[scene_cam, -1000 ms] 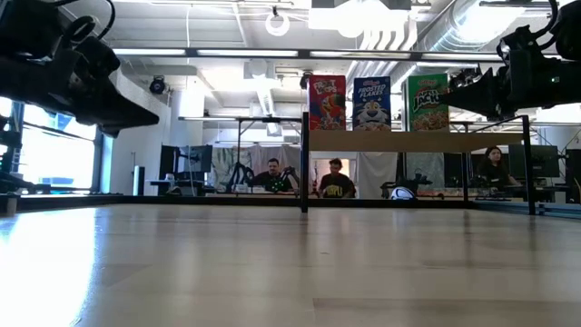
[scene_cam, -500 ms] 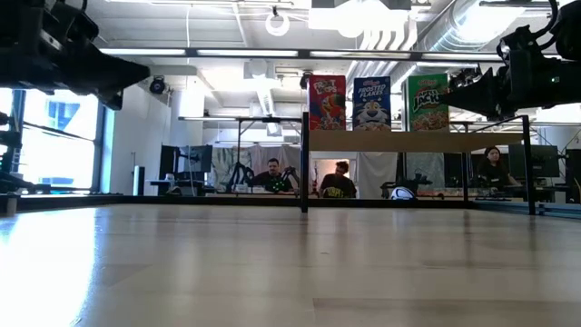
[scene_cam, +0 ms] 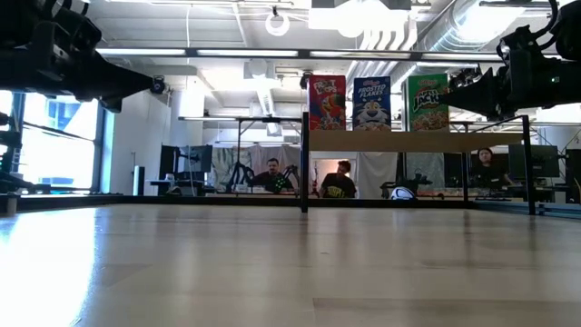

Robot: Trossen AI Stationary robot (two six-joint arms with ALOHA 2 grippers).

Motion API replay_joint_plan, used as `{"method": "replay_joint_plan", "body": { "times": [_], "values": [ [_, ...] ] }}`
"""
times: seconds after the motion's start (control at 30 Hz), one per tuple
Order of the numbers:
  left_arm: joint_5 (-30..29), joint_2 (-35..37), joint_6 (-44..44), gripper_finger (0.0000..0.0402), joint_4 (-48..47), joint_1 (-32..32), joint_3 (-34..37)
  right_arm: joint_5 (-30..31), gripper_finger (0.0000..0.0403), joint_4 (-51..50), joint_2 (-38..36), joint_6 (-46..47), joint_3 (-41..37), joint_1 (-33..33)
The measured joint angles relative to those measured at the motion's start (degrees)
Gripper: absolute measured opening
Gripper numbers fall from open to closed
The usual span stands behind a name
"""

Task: Stack cereal on shelf
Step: Return to Home Position

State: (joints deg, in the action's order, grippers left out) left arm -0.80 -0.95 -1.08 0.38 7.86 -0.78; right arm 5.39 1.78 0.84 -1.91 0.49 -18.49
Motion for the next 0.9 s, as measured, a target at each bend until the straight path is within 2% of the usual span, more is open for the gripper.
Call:
{"method": "replay_joint_plan", "body": {
  "times": [0.2,0.9],
  "values": [
    [0.0,0.0,3.9,0.0001,-0.1,0.0,0.0,0.0,0.0,0.0,0.0,0.0,0.0,0.0],
    [0.0,0.0,3.9,0.0003,0.0,0.0,0.0,0.0,0.0,0.0,0.0,0.0,0.0,0.0]
  ]
}}
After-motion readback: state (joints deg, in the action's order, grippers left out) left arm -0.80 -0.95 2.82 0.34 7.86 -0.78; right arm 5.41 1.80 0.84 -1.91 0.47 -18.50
